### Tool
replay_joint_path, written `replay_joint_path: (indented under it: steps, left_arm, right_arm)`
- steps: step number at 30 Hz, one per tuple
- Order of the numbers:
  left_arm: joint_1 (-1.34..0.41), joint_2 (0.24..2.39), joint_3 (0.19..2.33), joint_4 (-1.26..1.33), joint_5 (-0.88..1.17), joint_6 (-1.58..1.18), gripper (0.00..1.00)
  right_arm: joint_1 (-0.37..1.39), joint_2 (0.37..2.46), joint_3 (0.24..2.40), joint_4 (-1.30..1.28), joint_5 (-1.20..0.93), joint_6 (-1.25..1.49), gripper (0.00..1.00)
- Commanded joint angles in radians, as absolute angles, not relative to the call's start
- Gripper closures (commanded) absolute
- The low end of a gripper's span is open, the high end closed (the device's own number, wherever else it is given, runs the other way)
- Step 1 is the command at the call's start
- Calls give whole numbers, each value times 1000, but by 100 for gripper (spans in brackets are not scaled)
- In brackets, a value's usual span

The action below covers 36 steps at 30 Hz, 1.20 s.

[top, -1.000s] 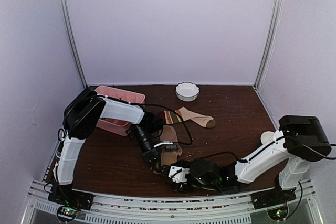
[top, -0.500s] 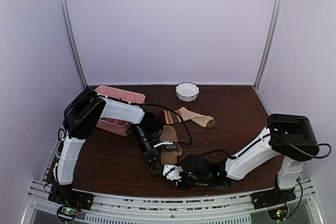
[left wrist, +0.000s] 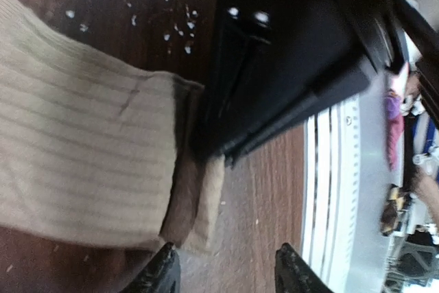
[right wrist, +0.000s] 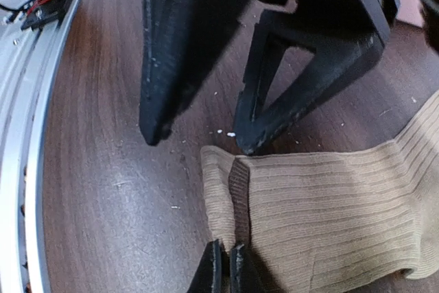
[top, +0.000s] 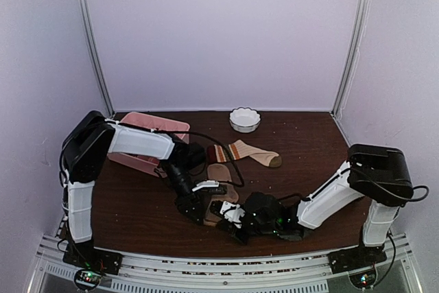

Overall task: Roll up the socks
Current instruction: Roll the sock at the center of the board.

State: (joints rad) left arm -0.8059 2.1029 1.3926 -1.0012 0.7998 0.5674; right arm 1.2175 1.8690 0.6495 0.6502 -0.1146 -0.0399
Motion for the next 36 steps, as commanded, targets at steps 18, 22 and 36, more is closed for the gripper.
replay_joint_path:
  steps: [18, 22, 36]
  left_arm:
    - [-937, 1885, 1169, -618, 584, 685, 61]
    - [-950, 1903, 1160, -630, 582, 709, 63]
    - [-955, 1941, 1131, -554, 454, 648, 89]
  right_arm:
    - [1042, 2082, 587, 575, -517, 504, 100]
    - [1021, 2092, 574, 579, -519, 528, 100]
    - [1012, 2083, 544, 613, -532, 536, 100]
